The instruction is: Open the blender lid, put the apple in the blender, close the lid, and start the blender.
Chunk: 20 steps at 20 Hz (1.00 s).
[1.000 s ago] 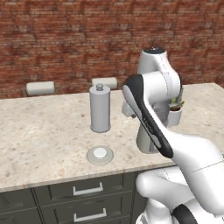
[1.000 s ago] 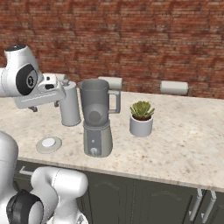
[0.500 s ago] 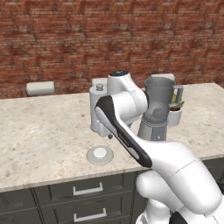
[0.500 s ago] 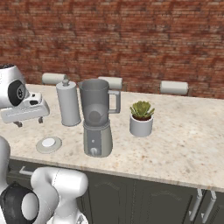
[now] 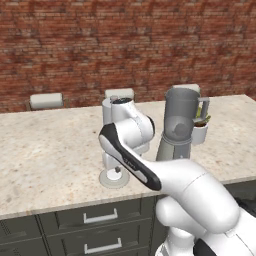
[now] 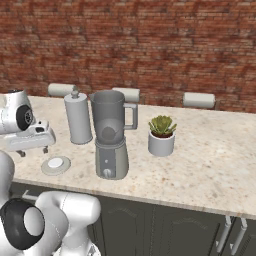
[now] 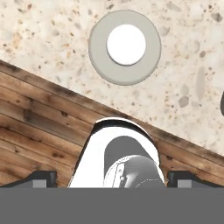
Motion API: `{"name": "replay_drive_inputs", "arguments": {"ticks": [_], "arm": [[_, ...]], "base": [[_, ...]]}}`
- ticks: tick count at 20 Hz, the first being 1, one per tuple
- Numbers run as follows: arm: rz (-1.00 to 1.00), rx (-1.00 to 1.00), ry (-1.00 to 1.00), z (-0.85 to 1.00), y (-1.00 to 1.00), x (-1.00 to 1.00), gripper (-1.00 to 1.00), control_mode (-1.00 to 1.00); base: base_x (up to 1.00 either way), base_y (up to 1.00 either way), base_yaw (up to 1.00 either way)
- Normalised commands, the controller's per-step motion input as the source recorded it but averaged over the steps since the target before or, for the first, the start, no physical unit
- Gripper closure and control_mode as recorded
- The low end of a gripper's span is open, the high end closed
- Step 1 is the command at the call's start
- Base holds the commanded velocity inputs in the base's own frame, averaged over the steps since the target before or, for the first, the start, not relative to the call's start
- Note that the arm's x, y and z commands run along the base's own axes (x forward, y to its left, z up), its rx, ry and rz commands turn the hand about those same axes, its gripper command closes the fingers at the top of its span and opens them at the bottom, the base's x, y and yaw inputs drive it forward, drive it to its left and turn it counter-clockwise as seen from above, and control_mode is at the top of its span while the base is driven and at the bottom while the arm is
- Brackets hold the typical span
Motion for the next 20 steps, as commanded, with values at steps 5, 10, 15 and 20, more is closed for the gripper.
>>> {"name": "replay_drive_inputs", "arguments": {"ticks": [5,10,15,20], "arm": [[0.0,0.0,0.0,-0.7,0.0,0.08,-1.0,-1.0],[0.0,0.0,0.0,-0.54,0.0,0.2,-1.0,-1.0],[0.0,0.0,0.0,-0.3,0.01,0.33,-1.0,-1.0],[0.0,0.0,0.03,-0.31,0.16,0.35,-1.0,-1.0]], "base": [[0.0,0.0,0.0],[0.0,0.0,0.0],[0.0,0.0,0.0],[0.0,0.0,0.0]]}}
